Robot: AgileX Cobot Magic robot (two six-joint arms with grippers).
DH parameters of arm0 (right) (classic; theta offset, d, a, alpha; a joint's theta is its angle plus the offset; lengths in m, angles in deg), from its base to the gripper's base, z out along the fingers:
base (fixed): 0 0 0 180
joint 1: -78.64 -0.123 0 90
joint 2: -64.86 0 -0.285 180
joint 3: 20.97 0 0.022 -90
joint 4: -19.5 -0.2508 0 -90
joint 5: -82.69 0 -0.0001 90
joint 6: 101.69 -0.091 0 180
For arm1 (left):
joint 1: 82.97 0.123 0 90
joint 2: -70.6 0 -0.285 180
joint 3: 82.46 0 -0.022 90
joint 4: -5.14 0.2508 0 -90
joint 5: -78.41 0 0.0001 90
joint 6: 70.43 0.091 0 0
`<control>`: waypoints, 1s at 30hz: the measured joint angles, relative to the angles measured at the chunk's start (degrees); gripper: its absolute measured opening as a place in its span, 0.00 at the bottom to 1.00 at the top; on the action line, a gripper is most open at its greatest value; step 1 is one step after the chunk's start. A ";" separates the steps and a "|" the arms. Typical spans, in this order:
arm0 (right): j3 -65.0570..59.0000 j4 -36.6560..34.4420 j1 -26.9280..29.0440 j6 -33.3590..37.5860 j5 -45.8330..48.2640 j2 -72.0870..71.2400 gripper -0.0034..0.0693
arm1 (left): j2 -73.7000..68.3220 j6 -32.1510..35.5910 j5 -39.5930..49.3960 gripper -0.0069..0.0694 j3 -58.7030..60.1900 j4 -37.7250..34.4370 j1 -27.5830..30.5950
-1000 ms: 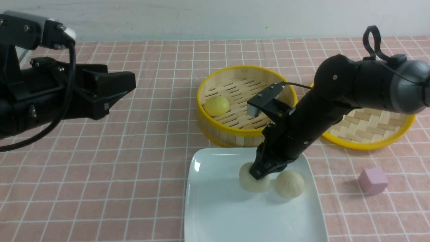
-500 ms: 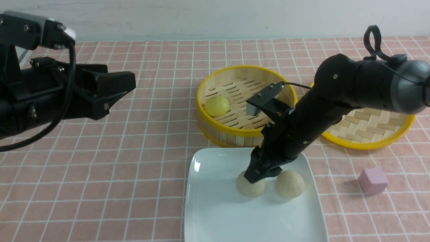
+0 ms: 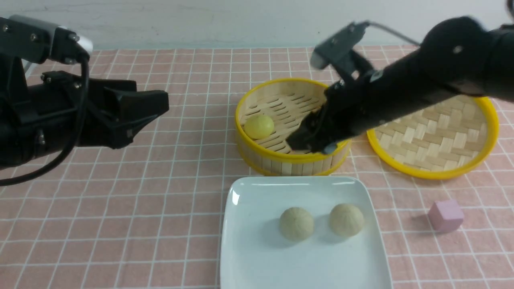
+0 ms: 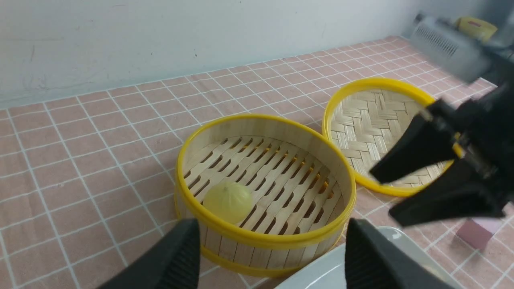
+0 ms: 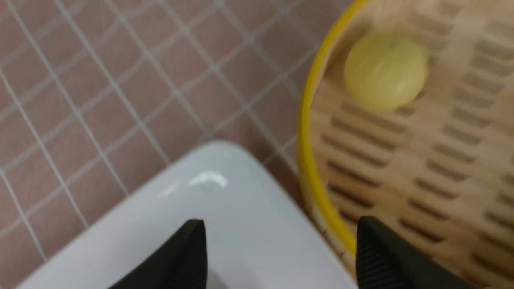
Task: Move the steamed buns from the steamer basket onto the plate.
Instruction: Use the left arm to grab the steamed stuffed bun that is closest to it
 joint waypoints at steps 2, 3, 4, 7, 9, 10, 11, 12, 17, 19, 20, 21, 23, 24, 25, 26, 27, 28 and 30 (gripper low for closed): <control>0.00 0.06 0.00 0.00 -2.36 -5.70 0.72 | 0.00 0.00 0.00 0.73 0.00 0.81 0.00; 0.00 0.53 0.00 0.00 -3.29 -8.04 0.72 | 0.00 0.00 0.06 0.73 0.00 1.02 0.00; 0.00 1.24 0.00 0.00 -4.03 -10.32 0.72 | 0.00 0.00 0.06 0.73 0.00 1.07 0.00; 0.00 4.64 0.00 -0.96 -4.90 -16.32 0.72 | 0.00 0.00 0.06 0.73 0.00 1.20 0.00; 0.00 9.03 0.00 -4.03 -5.23 -20.17 0.72 | 0.00 0.00 0.06 0.73 0.00 1.24 0.00; 0.00 9.57 0.00 -4.45 -5.28 -20.53 0.72 | 0.00 0.00 0.06 0.73 0.00 1.26 0.00; 0.00 13.78 0.00 -7.92 -5.50 -22.92 0.72 | 0.00 0.00 0.06 0.73 0.00 1.26 0.00; 0.00 18.74 0.00 -12.36 -5.63 -25.10 0.72 | 0.00 0.00 0.06 0.73 0.00 1.26 0.00; 0.00 37.43 0.00 -31.39 -2.57 -31.00 0.72 | 0.00 0.00 0.06 0.73 0.00 1.26 0.00; 0.00 43.11 0.00 -36.83 -0.04 -32.28 0.72 | 0.00 0.00 0.06 0.73 0.00 1.26 0.00; 0.00 44.42 0.00 -38.94 0.66 -32.76 0.72 | 0.00 0.00 0.06 0.73 0.00 1.26 0.00; 0.00 48.60 0.00 -43.25 3.42 -33.84 0.72 | 0.00 0.00 0.06 0.73 0.00 1.26 0.00; 0.00 52.31 0.00 -46.93 6.81 -34.96 0.72 | 0.00 0.00 0.07 0.73 0.00 1.26 0.00; 0.00 53.99 0.00 -48.50 9.48 -35.63 0.72 | 0.00 0.00 0.07 0.73 0.00 1.21 0.00; 0.00 55.57 0.00 -49.76 12.46 -36.60 0.72 | 0.00 0.32 0.07 0.73 0.00 0.97 0.00; 0.00 55.57 0.00 -49.86 12.85 -36.60 0.72 | 0.00 0.32 0.07 0.73 0.00 0.97 0.00; 0.00 56.04 0.00 -50.48 15.40 -37.37 0.72 | 0.00 1.13 0.07 0.73 0.00 0.53 0.00; -0.12 56.35 0.00 -50.62 16.94 -38.09 0.72 | 0.00 1.80 0.07 0.73 0.00 0.02 0.00; -0.67 56.37 0.00 -50.62 18.21 -38.97 0.72 | 0.00 2.96 0.07 0.73 0.00 -1.03 0.00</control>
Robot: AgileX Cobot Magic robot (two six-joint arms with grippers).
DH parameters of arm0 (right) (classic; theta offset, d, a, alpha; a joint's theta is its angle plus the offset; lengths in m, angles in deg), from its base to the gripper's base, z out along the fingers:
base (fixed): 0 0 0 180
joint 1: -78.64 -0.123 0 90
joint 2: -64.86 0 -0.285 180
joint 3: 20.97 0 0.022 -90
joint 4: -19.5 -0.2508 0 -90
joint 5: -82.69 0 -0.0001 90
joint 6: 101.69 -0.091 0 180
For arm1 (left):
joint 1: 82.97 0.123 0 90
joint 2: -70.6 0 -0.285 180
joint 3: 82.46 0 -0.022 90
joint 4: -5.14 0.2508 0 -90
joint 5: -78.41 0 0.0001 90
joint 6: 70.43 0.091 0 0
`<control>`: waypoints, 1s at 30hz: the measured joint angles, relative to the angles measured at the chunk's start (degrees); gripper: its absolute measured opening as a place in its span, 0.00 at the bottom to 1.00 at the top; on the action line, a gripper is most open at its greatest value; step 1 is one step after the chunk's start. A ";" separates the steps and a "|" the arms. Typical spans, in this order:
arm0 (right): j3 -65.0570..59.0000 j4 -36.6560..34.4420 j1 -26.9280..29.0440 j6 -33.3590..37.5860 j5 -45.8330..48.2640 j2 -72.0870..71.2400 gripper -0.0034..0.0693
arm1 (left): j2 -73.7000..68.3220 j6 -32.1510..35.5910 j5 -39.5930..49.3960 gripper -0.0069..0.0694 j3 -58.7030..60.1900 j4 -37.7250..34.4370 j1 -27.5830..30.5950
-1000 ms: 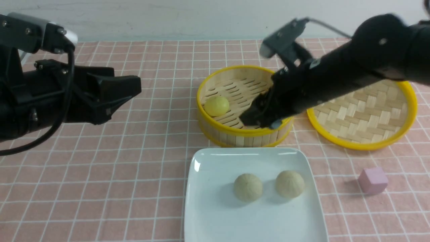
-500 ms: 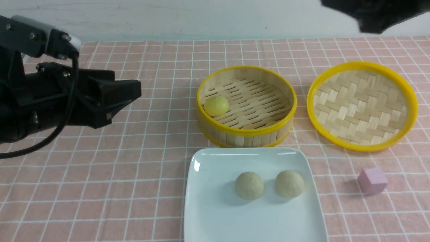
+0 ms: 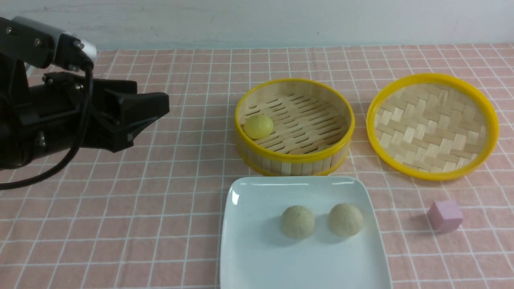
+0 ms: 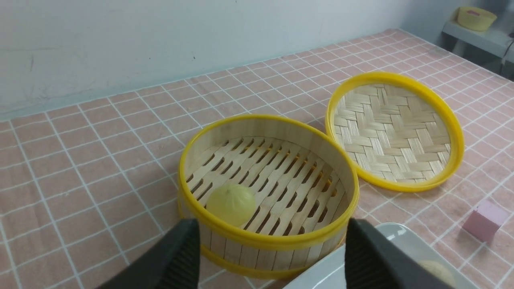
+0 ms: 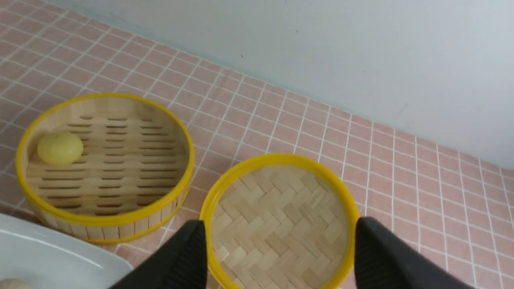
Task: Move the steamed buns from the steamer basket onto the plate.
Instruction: Use the left arm to grab the steamed stuffed bun that is closest to it
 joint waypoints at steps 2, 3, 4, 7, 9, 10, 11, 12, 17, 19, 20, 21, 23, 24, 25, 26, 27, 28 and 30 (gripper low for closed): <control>-1.10 -0.13 0.00 0.29 0.12 -0.96 0.72 | 0.00 0.94 0.00 0.73 0.00 -0.90 0.00; -1.26 -0.13 0.00 0.28 0.12 -1.13 0.72 | 0.00 1.00 0.00 0.73 0.00 -0.90 0.00; -2.64 -0.18 0.00 0.41 -0.02 -1.69 0.72 | 0.00 1.33 0.00 0.73 0.00 -1.43 0.00; -4.88 -0.18 0.00 0.45 0.11 -2.38 0.72 | 0.00 1.45 0.05 0.73 0.00 -2.03 0.00; -7.80 -0.18 0.00 0.45 0.18 -3.08 0.72 | 0.00 2.48 0.68 0.73 0.00 -2.44 0.00; -8.63 -0.18 0.00 0.45 0.18 -3.29 0.72 | 0.00 2.77 1.10 0.73 0.00 -2.48 0.00; -8.85 -0.18 0.00 0.45 0.18 -3.34 0.72 | 0.00 2.89 1.19 0.73 0.00 -2.48 0.00; -10.19 -0.24 0.00 0.45 0.18 -3.58 0.72 | 0.00 3.11 1.78 0.73 0.00 -2.48 0.00; -12.03 -0.29 0.00 0.45 0.12 -4.02 0.72 | 0.00 -2.23 2.09 0.73 -1.38 -1.34 0.00; -12.22 -0.57 0.00 0.40 0.12 -4.15 0.72 | -0.39 -6.41 2.40 0.73 -3.98 2.02 0.00; -12.22 -0.57 0.00 0.40 0.12 -4.15 0.72 | -0.45 -7.27 2.56 0.73 -4.24 2.82 0.00; -12.22 -0.71 0.00 0.40 0.12 -4.34 0.72 | -1.09 -10.75 3.30 0.73 -6.59 6.27 0.00; -12.22 -1.09 0.00 0.40 0.12 -4.34 0.72 | -1.93 -16.25 4.31 0.73 -9.52 9.85 0.00; -12.22 -1.09 0.00 0.40 0.12 -4.34 0.72 | -2.97 -20.28 5.38 0.73 -11.61 12.96 0.00; -12.22 -1.09 0.00 0.40 0.12 -4.34 0.72 | -3.51 -22.87 5.90 0.73 -13.04 14.25 0.00; -12.22 -1.09 0.00 0.40 0.12 -4.34 0.72 | -4.75 -26.18 7.18 0.73 -14.80 16.73 0.00; -12.22 -1.09 0.00 0.40 0.12 -4.34 0.72 | -5.22 -26.65 7.42 0.73 -15.50 17.13 0.00; -12.22 -1.09 0.00 0.40 0.07 -4.34 0.72 | -6.97 -29.09 9.62 0.73 -17.95 20.11 0.00; -12.22 -1.14 0.00 0.40 0.07 -4.34 0.72 | -9.19 -30.46 12.00 0.73 -20.61 22.41 0.00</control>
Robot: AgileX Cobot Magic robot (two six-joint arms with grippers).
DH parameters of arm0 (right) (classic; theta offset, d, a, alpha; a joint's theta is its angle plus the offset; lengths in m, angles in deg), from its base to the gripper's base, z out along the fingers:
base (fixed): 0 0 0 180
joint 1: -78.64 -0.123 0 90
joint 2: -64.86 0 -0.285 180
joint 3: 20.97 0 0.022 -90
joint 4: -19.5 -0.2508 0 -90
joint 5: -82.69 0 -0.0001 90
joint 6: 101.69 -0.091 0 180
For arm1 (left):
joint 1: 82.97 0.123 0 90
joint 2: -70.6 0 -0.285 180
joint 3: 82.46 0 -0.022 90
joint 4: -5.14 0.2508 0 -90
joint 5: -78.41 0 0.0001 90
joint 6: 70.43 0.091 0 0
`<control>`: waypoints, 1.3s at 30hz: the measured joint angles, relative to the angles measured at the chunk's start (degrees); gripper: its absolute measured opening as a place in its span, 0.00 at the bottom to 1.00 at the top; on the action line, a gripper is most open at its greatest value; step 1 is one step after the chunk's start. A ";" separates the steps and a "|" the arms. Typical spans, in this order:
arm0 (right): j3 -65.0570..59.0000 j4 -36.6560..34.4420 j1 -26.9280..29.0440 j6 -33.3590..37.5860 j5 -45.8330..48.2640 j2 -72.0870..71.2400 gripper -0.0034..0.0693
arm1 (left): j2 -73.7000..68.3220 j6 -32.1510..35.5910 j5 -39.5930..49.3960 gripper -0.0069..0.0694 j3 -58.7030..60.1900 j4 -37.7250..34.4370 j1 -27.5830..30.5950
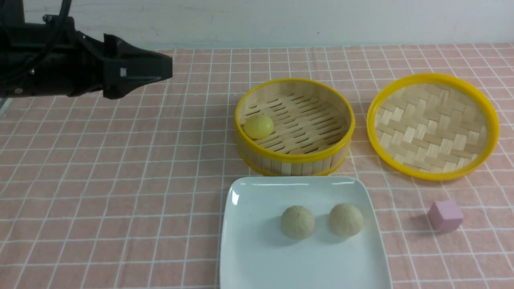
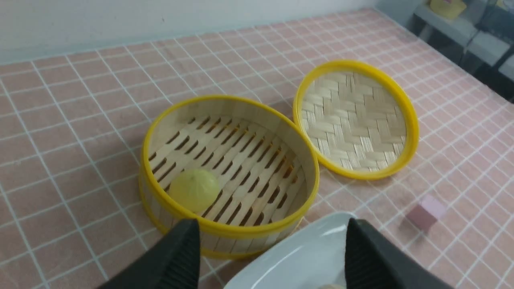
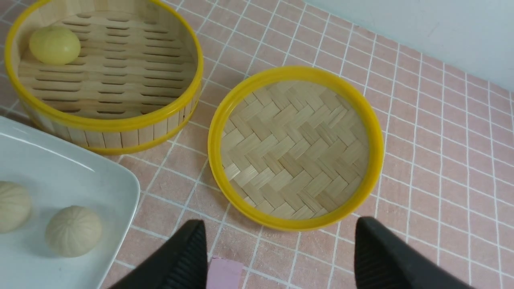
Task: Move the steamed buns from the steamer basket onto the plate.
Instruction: Use the left arm to grab the steamed stuffed bun that is closest to it
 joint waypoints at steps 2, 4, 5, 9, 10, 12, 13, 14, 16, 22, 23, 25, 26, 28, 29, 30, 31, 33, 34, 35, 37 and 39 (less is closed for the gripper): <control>0.00 0.00 0.00 0.00 -0.01 0.00 0.72 | -3.14 -0.44 2.86 0.73 -3.31 2.03 -0.26; 0.00 0.00 0.00 0.06 -0.06 0.00 0.72 | -5.84 -0.55 3.51 0.73 -5.93 3.99 -1.36; 0.00 0.00 0.00 0.21 -0.06 0.00 0.72 | -7.39 -0.45 3.42 0.73 -7.34 5.16 -2.42; 0.00 0.00 0.00 0.26 -0.06 0.00 0.71 | -10.80 0.11 1.34 0.73 -9.93 7.94 -6.00; 0.00 0.00 0.00 0.26 -0.06 0.00 0.71 | -12.32 0.11 -1.06 0.73 -10.85 9.06 -8.09; 0.00 0.06 0.00 0.26 -0.06 0.00 0.71 | -14.35 0.11 -5.30 0.73 -11.74 10.43 -11.00; 0.00 0.06 0.00 0.26 -0.06 0.00 0.71 | -15.31 0.11 -8.45 0.73 -12.00 11.00 -12.34; 0.00 0.06 0.00 0.26 -0.11 0.00 0.71 | -15.67 0.11 -9.58 0.73 -12.10 11.10 -12.85; 0.00 0.00 0.00 0.26 -0.12 0.00 0.71 | -17.83 0.11 -15.81 0.73 -12.16 11.36 -15.49; 0.00 -0.23 0.00 0.49 -0.12 0.00 0.71 | -23.96 0.11 -24.59 0.73 -12.21 11.40 -19.54; 0.00 -0.23 0.00 0.65 -0.12 0.00 0.71 | -25.43 0.11 -25.74 0.73 -12.21 11.35 -20.02; 0.00 -0.23 0.00 0.69 -0.12 0.00 0.71 | -26.92 0.11 -26.59 0.73 -12.21 11.35 -20.30; 0.00 -0.23 0.00 0.69 -0.12 0.00 0.71 | -28.82 0.11 -27.91 0.73 -12.21 11.35 -20.48; 0.00 -0.23 0.00 0.69 -0.07 0.00 0.71 | -30.71 0.11 -28.92 0.73 -12.30 11.35 -20.48; 0.00 -0.23 0.00 0.69 0.01 0.00 0.71 | -31.38 0.03 -29.09 0.73 -12.40 11.35 -20.48; 0.00 -0.23 0.00 0.69 0.13 0.00 0.71 | -32.28 -0.35 -29.19 0.73 -12.68 11.35 -20.48; 0.00 -0.23 0.00 0.69 0.13 0.00 0.71 | -32.40 -0.41 -29.25 0.73 -12.72 11.35 -20.48; 0.00 -0.23 0.00 0.69 0.40 0.00 0.71 | -33.00 -1.62 -28.69 0.73 -13.37 11.35 -20.48; 0.00 -0.23 0.00 0.69 0.45 0.00 0.71 | -33.05 -2.53 -27.76 0.73 -13.78 11.35 -20.48; 0.00 -0.23 0.00 0.69 0.58 0.00 0.71 | -33.05 -3.51 -27.01 0.73 -14.18 11.35 -20.48; 0.00 -0.23 0.00 0.69 0.71 0.00 0.71 | -32.99 -5.82 -24.70 0.73 -15.45 11.61 -20.48; 0.00 -0.23 0.00 0.69 0.71 0.00 0.71 | -32.75 -9.05 -21.70 0.72 -16.53 13.14 -20.48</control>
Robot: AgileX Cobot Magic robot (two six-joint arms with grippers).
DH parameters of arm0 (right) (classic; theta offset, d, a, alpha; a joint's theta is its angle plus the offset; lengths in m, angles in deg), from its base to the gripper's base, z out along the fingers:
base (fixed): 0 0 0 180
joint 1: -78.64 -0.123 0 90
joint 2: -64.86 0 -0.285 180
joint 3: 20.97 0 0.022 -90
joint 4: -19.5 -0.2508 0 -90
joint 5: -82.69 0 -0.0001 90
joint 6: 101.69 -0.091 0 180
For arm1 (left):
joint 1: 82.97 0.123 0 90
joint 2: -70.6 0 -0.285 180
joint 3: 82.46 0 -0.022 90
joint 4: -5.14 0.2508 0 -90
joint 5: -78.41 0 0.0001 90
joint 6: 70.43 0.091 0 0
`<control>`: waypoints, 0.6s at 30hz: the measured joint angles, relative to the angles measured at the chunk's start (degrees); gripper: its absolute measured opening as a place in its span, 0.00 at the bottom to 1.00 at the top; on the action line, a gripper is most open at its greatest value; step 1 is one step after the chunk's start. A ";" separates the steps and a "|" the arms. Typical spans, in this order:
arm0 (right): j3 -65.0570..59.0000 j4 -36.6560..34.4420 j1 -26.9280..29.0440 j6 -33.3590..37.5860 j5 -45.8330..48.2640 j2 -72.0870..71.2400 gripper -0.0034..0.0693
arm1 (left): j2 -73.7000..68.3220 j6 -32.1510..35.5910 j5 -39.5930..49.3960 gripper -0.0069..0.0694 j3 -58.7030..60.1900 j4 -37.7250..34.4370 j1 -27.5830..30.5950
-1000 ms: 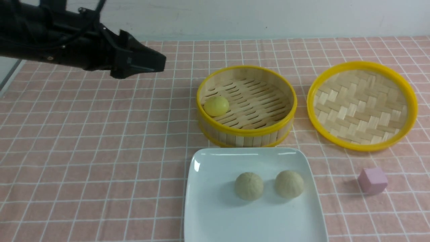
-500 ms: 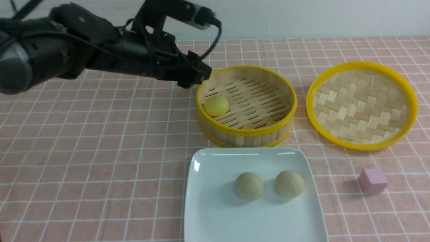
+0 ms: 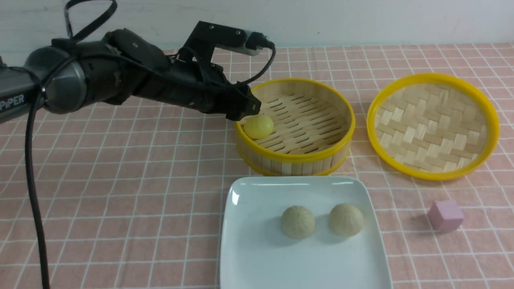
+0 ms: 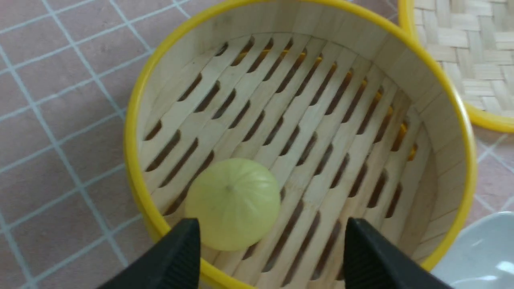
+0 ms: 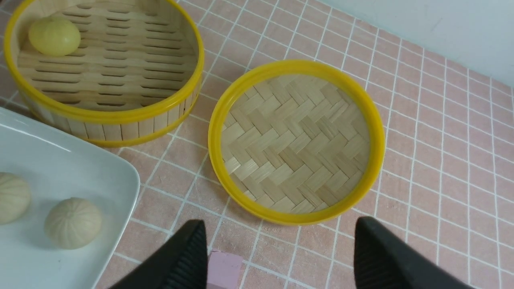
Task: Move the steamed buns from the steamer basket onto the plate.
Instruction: Use the left arm to grab the steamed stuffed bun that is closest to it
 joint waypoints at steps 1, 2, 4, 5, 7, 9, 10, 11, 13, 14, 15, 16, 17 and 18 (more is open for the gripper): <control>0.00 0.00 0.00 0.00 0.04 0.00 0.71 | 0.36 -2.49 2.39 0.71 -1.00 1.87 0.00; 0.00 0.00 0.00 0.00 0.04 0.00 0.71 | 0.65 -4.31 4.08 0.71 -1.55 3.45 0.00; 0.00 0.00 0.00 0.00 0.04 0.00 0.71 | 1.22 -7.58 6.97 0.69 -2.97 7.13 0.00; 0.00 0.00 0.00 0.00 0.04 0.00 0.71 | 1.78 -11.03 9.95 0.68 -4.54 11.67 0.00; 0.00 0.00 0.00 0.00 0.04 0.00 0.71 | 2.52 -15.05 13.50 0.66 -6.60 17.85 0.00; 0.00 0.00 0.00 0.00 0.04 0.00 0.71 | 3.05 -18.69 15.79 0.65 -8.06 22.59 0.00; 0.00 0.00 0.00 0.03 0.04 0.00 0.71 | 3.75 -21.89 17.78 0.65 -9.64 27.17 0.00; 0.00 0.00 0.00 0.03 0.04 0.00 0.71 | 4.15 -23.65 18.59 0.65 -10.41 29.46 0.00; 0.00 0.00 0.00 0.03 0.04 0.00 0.71 | 4.65 -25.52 19.25 0.65 -11.40 31.95 0.00; 0.00 0.00 0.00 0.03 0.04 0.00 0.71 | 4.88 -26.31 19.38 0.65 -11.92 32.73 0.00; 0.00 0.00 0.00 0.03 0.04 0.00 0.71 | 5.19 -26.77 19.56 0.65 -12.63 33.30 0.00; 0.00 0.00 0.00 0.03 0.04 0.00 0.71 | 5.37 -26.95 19.71 0.65 -13.44 33.61 -0.08; 0.00 0.00 0.00 0.03 0.04 0.00 0.71 | 5.42 -27.10 19.75 0.65 -14.53 33.96 -0.35; 0.00 0.00 0.00 0.03 0.04 0.00 0.71 | 5.42 -27.10 19.75 0.65 -15.65 34.20 -0.70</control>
